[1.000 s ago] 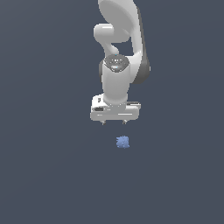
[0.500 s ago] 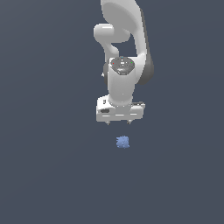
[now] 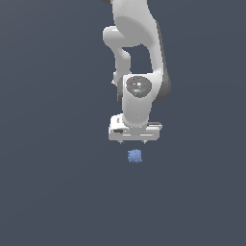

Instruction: Pick up the object and move it to a goal position.

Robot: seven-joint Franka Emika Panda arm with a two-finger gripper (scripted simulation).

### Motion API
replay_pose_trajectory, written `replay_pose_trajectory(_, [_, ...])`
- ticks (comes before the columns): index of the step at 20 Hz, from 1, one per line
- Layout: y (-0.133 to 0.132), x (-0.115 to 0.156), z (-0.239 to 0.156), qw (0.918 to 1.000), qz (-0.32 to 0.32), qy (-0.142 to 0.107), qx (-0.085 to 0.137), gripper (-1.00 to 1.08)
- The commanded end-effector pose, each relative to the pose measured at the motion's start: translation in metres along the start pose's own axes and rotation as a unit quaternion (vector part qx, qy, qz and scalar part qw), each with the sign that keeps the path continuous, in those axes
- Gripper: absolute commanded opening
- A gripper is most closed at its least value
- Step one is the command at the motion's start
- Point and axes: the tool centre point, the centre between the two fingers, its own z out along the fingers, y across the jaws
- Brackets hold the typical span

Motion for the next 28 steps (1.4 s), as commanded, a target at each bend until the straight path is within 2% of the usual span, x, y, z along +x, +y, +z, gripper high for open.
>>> replay_pose_trajectory(1, [-0.005,0.007,0.012,0.9999,0.011,-0.002,-0.001,1.00])
replay_pose_trajectory(10, [-0.014,0.022,0.039,0.9994,0.034,-0.004,-0.003,1.00])
replay_pose_trajectory(18, [-0.015,0.022,0.046,0.9994,0.034,-0.005,-0.003,1.00])
replay_pose_trajectory(28, [-0.015,0.021,0.089,0.9994,0.035,-0.004,-0.003,1.00])
